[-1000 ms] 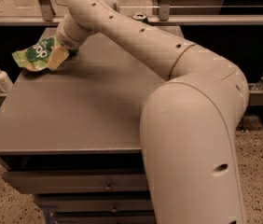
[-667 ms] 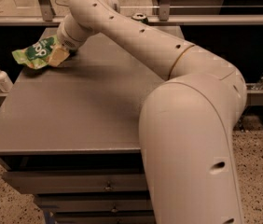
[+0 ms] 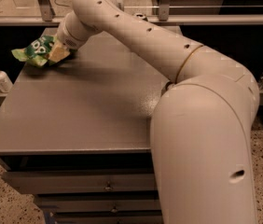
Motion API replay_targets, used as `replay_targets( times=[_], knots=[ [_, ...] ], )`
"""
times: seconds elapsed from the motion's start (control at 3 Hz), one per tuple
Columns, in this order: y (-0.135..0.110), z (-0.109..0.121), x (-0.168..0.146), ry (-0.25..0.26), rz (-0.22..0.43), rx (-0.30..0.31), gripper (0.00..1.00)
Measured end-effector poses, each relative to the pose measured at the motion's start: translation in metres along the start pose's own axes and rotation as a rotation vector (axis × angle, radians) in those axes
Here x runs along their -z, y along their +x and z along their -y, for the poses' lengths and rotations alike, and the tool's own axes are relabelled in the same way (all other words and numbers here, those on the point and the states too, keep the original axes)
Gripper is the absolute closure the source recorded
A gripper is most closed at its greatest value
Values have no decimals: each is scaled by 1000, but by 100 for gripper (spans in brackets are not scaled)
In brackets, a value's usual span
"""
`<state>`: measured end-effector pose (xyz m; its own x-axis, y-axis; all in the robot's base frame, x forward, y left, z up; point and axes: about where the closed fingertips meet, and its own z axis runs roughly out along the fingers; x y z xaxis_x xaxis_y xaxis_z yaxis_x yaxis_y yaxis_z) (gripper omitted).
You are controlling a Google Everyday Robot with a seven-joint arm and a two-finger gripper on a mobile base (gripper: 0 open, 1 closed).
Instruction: Pick green rice chip bag
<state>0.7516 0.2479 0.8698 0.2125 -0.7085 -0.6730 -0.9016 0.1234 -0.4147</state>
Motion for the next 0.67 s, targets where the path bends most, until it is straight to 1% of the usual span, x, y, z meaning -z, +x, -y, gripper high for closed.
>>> replay_targets(
  times=[0.33, 0.67],
  knots=[
    [-22, -7, 30, -5, 60, 22, 100],
    [-44, -10, 70, 11, 139, 23, 100]
  ],
)
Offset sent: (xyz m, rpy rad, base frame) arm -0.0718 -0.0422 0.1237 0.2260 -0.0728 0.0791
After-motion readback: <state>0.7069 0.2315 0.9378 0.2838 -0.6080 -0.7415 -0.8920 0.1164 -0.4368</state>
